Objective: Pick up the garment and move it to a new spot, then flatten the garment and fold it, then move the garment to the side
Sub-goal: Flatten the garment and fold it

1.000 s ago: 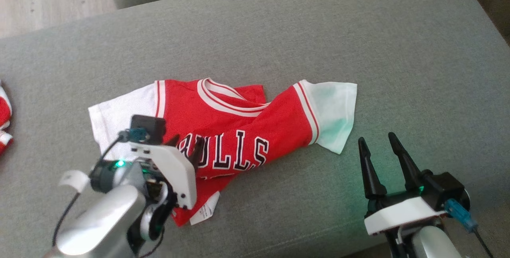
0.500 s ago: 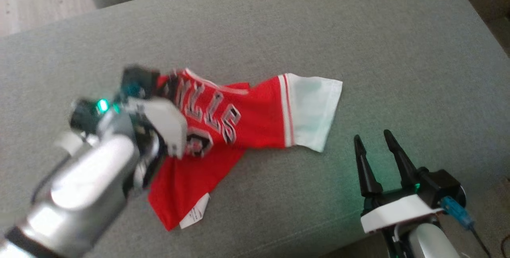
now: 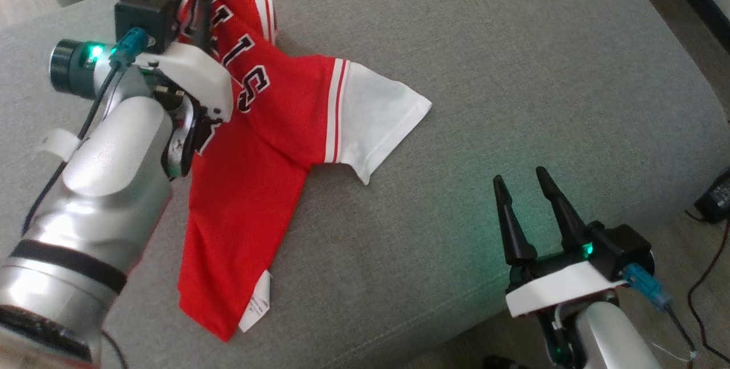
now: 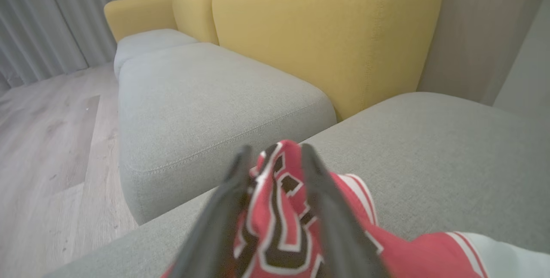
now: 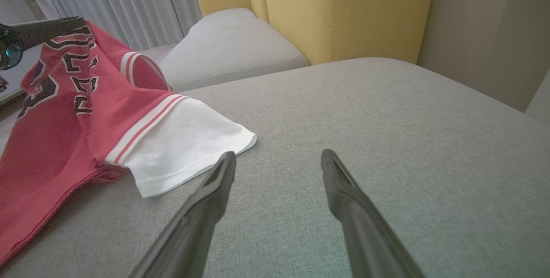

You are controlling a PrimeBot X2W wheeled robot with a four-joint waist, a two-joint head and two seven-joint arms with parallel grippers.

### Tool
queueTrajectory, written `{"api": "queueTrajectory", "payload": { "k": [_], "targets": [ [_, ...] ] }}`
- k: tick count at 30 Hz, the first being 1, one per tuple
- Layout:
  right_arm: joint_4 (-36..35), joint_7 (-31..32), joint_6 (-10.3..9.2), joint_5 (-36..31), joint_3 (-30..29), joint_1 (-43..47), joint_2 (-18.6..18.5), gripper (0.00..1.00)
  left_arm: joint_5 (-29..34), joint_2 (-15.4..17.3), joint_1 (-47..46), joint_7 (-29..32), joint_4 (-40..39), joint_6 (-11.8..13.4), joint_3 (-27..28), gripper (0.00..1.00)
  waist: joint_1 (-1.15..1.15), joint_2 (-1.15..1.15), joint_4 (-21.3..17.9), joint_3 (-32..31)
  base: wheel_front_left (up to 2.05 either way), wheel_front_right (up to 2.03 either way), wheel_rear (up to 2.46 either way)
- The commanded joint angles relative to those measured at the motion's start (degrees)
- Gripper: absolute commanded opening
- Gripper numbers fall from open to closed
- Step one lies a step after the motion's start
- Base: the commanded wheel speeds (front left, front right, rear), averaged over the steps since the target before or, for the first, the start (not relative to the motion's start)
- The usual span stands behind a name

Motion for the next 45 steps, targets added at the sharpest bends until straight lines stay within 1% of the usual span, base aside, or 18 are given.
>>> {"api": "queueTrajectory", "payload": {
  "k": [1, 2, 5, 6, 11, 16, 20, 24, 27, 32, 39, 45],
  "targets": [
    [-1.83, -0.62, 0.44, 0.3, 0.77, -0.66, -0.25, 1.0, -0.54, 0.17, -2.52, -1.01, -0.18, 0.47, 4.5, 1.0, 0.0, 0.0, 0.21, -0.02, 0.0, 0.0, 0.0],
    [-2.12, -0.62, 0.44, 0.34, 0.28, -0.46, -0.25, 1.0, -0.32, -0.65, -2.02, -1.1, -0.99, 0.74, 5.52, 1.0, 0.0, 0.0, 0.65, -0.1, 0.0, 0.0, 0.0],
    [-3.18, -0.62, 0.44, 0.05, -0.87, 0.16, -0.25, 1.0, 1.28, -2.38, 2.04, -1.15, -7.09, 1.79, 9.63, 1.0, 0.0, 0.0, 2.23, -0.58, 0.0, 0.0, 0.0],
    [-3.18, -0.62, 0.44, 0.05, -0.87, 0.16, -0.25, 1.0, 1.28, -2.38, 2.04, -1.15, -7.09, 1.79, 9.63, 1.0, 0.0, 0.0, 2.23, -0.58, 0.0, 0.0, 0.0],
    [-4.9, -0.62, 0.44, -1.52, -2.51, 1.89, -0.25, 1.0, 4.95, -4.16, 14.1, -1.17, -18.98, 3.81, 16.15, 1.0, 0.0, 0.0, 5.69, -2.71, 0.0, 0.0, 0.0],
    [-5.5, -0.62, 0.44, -3.59, -4.82, 3.84, -0.25, 1.0, 8.25, -5.92, 27.91, -1.17, -28.46, 4.73, 19.87, 1.0, 0.0, 0.0, 9.53, -6.07, 0.0, 0.0, 0.0],
    [-5.4, -0.62, 0.44, -4.84, -7.41, 5.63, -0.25, 1.0, 10.68, -7.19, 37.9, -1.18, -32.9, 5.06, 20.89, 1.0, 0.0, 0.0, 12.54, -8.8, 0.0, 0.0, 0.0],
    [-5.23, -0.62, 0.44, -5.86, -9.49, 7.49, -0.25, 1.0, 12.17, -8.31, 46.29, -1.18, -34.67, 5.64, 22.18, 1.0, 0.0, 0.0, 15.13, -11.33, 0.0, 0.0, 0.0],
    [-5.02, -0.62, 0.44, -6.19, -10.65, 8.75, -0.25, 1.0, 12.92, -9.18, 51.34, -1.18, -35.18, 5.6, 23.64, 1.0, 0.0, 0.0, 16.64, -13.19, 0.0, 0.0, 0.0],
    [-4.59, -0.62, 0.44, -7.21, -11.91, 10.4, -0.25, 1.0, 15.4, -10.53, 57.42, -1.18, -36.95, 3.97, 26.53, 1.0, 0.0, 0.0, 18.79, -14.98, 0.0, 0.0, 0.0],
    [-2.36, -0.62, 0.44, -7.7, -12.46, 11.49, -0.25, 1.0, 20.34, -11.62, 61.76, -1.18, -38.18, -1.14, 30.04, 1.0, 0.0, 0.0, 20.88, -16.58, 0.0, 0.0, 0.0],
    [-1.45, -0.62, 0.44, -7.19, -12.71, 11.49, -0.25, 1.0, 23.35, -13.01, 63.89, -1.18, -38.28, -3.86, 32.75, 1.0, 0.0, 0.0, 21.4, -17.3, 0.0, 0.0, 0.0]
  ]
}}
